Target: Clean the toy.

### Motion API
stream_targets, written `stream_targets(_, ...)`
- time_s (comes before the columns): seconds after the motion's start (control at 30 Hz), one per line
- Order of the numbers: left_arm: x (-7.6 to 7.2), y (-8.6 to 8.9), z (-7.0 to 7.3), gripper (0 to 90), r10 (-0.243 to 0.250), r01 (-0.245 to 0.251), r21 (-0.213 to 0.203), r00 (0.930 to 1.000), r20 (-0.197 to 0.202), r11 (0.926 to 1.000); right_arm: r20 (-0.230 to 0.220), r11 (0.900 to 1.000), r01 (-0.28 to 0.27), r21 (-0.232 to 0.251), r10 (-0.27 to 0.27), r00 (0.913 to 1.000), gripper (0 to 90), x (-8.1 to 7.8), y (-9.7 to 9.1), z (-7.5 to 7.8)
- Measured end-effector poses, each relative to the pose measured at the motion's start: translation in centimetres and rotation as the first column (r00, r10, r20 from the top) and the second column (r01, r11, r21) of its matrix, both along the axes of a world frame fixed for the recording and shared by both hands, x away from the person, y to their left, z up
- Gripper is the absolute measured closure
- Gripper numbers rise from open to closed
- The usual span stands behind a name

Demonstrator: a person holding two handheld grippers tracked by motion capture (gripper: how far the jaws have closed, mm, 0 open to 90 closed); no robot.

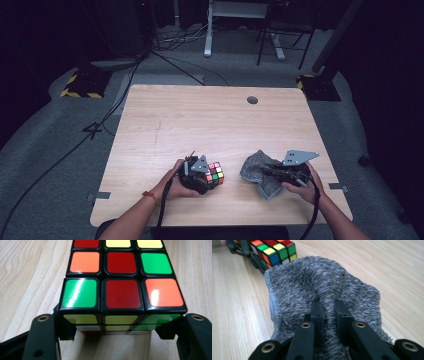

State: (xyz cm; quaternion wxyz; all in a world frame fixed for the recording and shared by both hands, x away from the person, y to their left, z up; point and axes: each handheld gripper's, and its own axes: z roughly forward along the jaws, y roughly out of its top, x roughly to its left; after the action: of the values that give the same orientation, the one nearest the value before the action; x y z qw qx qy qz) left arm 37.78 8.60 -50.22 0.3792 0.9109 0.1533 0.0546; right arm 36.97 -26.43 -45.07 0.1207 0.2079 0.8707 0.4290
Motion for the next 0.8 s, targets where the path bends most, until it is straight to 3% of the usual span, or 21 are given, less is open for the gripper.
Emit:
stream_targets(0.37, -0.1, -0.3, 0.0, 33.6, 0.008, -0.008, -0.001, 1.0, -0.001, 1.0, 0.025, 0.9947, -0.102, -0.016, 0.102, 0.9945, 80.2, 0.2, 4.1, 1.3)
stream_targets(0.4, -0.2, -0.6, 0.0, 33.6, -0.01, 0.01, 0.0, 1.0, 0.001, 1.0, 0.029, 0.9917, -0.126, -0.027, 0.126, 0.9915, 80.2, 0.3, 5.4, 1.4)
stream_targets(0.57, -0.6, -1.7, 0.0, 33.6, -0.05, 0.05, 0.003, 0.9987, 0.003, 0.9987, 0.039, 0.9844, -0.176, -0.011, 0.176, 0.9836, 80.2, 0.1, 7.6, 2.1)
stream_targets(0.73, -0.6, -1.7, 0.0, 33.6, -0.049, 0.049, 0.001, 0.9988, 0.002, 0.9988, 0.031, 0.977, -0.212, -0.017, 0.213, 0.9766, 80.1, -0.1, 9.1, 2.1)
stream_targets(0.8, -0.6, -1.8, 0.0, 33.6, -0.048, 0.048, 0.002, 0.9989, 0.0, 0.9989, 0.013, 0.9701, -0.238, -0.051, 0.239, 0.971, 80.0, -0.1, 10.7, 1.6)
